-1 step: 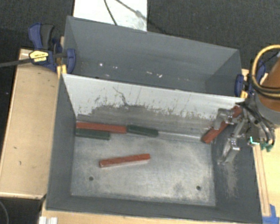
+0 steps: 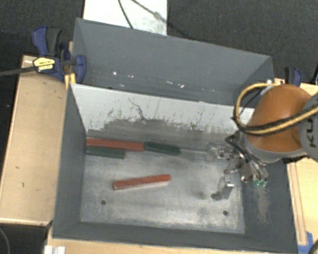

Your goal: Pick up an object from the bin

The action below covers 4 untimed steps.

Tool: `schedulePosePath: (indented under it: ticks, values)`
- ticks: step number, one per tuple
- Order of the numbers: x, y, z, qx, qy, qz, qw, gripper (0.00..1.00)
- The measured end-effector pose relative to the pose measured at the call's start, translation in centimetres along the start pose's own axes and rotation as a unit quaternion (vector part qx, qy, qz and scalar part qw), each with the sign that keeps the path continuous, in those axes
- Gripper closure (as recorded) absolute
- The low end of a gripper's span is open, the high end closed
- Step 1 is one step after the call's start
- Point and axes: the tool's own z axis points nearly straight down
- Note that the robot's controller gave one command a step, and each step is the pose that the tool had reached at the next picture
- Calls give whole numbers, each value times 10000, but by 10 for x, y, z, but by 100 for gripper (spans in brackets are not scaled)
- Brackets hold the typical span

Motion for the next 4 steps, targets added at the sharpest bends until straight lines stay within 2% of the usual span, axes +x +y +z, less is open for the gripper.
schedulePosePath:
  ticks: [1,2,3,4]
  values:
    - [-2,74,-26,-6,-37,-83,10000,0]
    - [-4,146,38,-8,-7,-724,9974,0]
    - [-5,142,35,12,-31,-711,9975,100]
    - [-18,194,-128,12,-80,-1157,9932,100]
